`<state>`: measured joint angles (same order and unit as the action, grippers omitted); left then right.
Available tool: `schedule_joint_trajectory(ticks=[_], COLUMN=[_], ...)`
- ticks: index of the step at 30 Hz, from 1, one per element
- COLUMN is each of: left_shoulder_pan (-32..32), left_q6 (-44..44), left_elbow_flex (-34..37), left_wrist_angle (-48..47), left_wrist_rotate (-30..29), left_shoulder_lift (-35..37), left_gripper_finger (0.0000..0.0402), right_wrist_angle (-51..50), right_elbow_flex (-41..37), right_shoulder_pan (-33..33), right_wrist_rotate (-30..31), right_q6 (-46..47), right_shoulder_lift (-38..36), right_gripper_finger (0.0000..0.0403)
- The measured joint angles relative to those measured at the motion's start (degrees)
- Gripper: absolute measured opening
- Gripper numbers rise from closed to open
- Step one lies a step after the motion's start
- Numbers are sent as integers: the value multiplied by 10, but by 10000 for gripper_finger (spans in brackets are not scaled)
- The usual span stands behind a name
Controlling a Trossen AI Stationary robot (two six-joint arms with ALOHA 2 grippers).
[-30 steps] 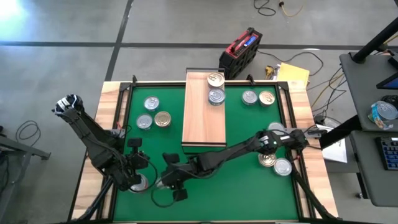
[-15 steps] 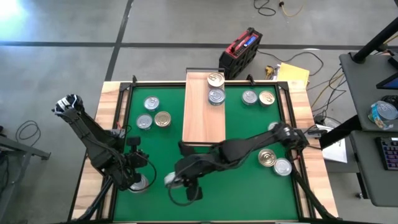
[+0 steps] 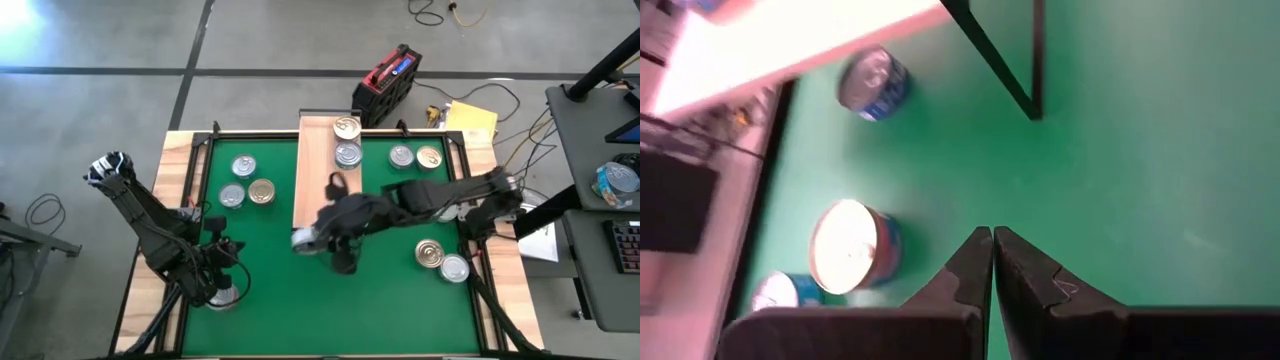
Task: Stack canned seafood by type on shelf
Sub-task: Put the bottom green tuna can on the shelf
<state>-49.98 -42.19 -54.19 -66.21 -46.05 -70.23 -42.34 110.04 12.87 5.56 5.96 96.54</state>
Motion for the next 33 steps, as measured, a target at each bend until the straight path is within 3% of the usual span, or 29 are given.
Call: schedule_joint_trajectory(ticks=[7,15,21,28,33], left_shoulder_pan=[1,1,1,2,4], left_q6=[23,27,42,108,152], left_elbow_flex=[0,0,0,0,0], left_wrist_angle=[14,46,43,42,42], left_wrist_rotate=[-85,-135,-218,-380,-403], left_shoulder_lift=[0,0,-1,-1,-1], left_gripper_finger=[0,0,0,0,0], right_wrist_angle=[217,387,403,457,498], right_elbow_flex=[-265,-480,-579,-662,-696], right_shoulder_pan=[-65,-133,-170,-228,-263], right_wrist_rotate=[-35,-37,-60,-146,-182], right_q6=[41,248,381,464,478], right_shoulder_lift=[-164,-285,-336,-366,-366], right_gripper_finger=[128,128,128,128,128])
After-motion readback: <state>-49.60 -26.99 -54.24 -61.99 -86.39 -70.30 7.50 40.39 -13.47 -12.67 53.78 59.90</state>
